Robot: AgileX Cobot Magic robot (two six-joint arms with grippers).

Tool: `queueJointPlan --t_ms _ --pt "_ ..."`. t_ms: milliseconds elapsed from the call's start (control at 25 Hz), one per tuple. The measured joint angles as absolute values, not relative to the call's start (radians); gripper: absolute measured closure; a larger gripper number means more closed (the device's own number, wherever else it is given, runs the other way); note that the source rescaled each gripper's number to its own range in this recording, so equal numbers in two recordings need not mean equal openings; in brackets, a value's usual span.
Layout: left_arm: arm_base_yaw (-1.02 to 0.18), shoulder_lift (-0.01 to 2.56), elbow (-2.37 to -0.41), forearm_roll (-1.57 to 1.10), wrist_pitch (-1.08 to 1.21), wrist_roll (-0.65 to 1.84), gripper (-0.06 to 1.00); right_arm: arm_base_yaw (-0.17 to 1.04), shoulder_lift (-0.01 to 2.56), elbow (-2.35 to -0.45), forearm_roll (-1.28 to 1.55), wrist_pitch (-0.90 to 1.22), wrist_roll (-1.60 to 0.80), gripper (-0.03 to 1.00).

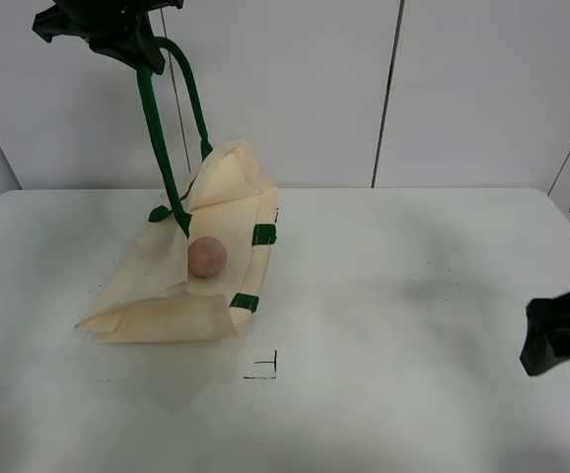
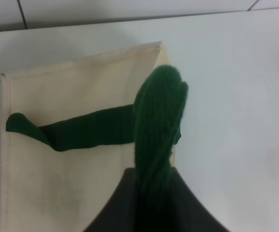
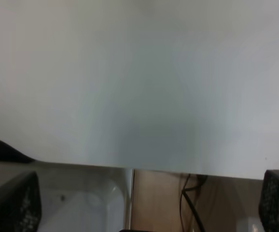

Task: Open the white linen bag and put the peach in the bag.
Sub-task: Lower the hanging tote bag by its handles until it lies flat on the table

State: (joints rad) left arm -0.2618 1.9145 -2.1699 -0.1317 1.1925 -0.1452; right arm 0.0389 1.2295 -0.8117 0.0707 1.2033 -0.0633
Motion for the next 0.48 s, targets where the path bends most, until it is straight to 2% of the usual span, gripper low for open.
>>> queueJointPlan --t_ms 240,480 --pt "-0.262 1.915 -2.170 -0.132 1.193 -0.145 0.94 0.039 0.800 -0.601 0.070 1.111 -0.063 -0.03" --pt "-0.262 1.915 -2.170 -0.132 1.193 -0.145 0.94 0.039 0.365 -0.513 0.066 1.021 -0.063 -0.03"
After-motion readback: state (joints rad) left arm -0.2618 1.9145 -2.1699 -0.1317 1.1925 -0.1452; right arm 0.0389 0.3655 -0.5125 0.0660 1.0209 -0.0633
